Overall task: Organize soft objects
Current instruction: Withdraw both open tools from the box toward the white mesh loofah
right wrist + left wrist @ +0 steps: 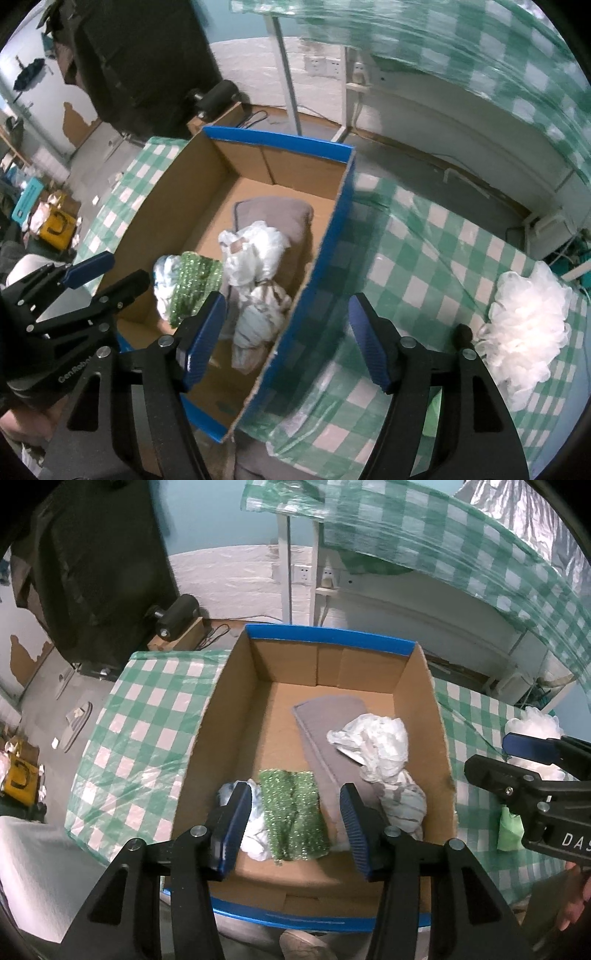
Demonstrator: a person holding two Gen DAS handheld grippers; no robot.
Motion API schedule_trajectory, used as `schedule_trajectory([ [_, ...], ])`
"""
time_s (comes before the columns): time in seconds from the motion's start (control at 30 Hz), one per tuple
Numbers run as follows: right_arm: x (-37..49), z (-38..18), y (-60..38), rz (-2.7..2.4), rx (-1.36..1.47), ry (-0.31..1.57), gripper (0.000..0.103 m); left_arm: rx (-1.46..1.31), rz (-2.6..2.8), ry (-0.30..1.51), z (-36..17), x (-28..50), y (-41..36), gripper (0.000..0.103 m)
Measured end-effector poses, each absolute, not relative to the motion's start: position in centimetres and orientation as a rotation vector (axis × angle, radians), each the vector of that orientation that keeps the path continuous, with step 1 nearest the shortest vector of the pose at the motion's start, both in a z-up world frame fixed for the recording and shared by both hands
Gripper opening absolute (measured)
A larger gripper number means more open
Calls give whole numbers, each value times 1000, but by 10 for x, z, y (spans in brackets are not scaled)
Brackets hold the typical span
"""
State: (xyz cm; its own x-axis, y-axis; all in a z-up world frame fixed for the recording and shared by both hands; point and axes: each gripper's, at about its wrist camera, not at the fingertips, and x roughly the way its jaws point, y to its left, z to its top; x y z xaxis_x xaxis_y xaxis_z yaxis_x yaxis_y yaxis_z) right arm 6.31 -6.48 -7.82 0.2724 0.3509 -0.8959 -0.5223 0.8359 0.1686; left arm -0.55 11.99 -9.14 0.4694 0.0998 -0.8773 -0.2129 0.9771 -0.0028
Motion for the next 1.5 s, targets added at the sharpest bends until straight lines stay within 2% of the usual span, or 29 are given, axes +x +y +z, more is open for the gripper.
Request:
schedule_trajectory([
  [0.17,64,-76,-79,569,-154,1149,75,-100,175,1060,-87,-2,107,51],
  [0.3,64,-74,-92,551,-139,1143,76,-78,157,1050,-83,0,94,56],
  [0.53,64,-72,-117,515,-105,1135,77,-40,127,1044,-81,6,72,57],
  [0.67,65,-72,-135,486,-89,1133,78,-18,112,1030,-77,10,57,66],
  [0.9,67,-71,-168,443,-55,1128,78,27,73,1025,-75,16,29,72],
  [1.5,73,-80,-247,341,21,1136,80,92,10,1045,-78,33,-27,78],
])
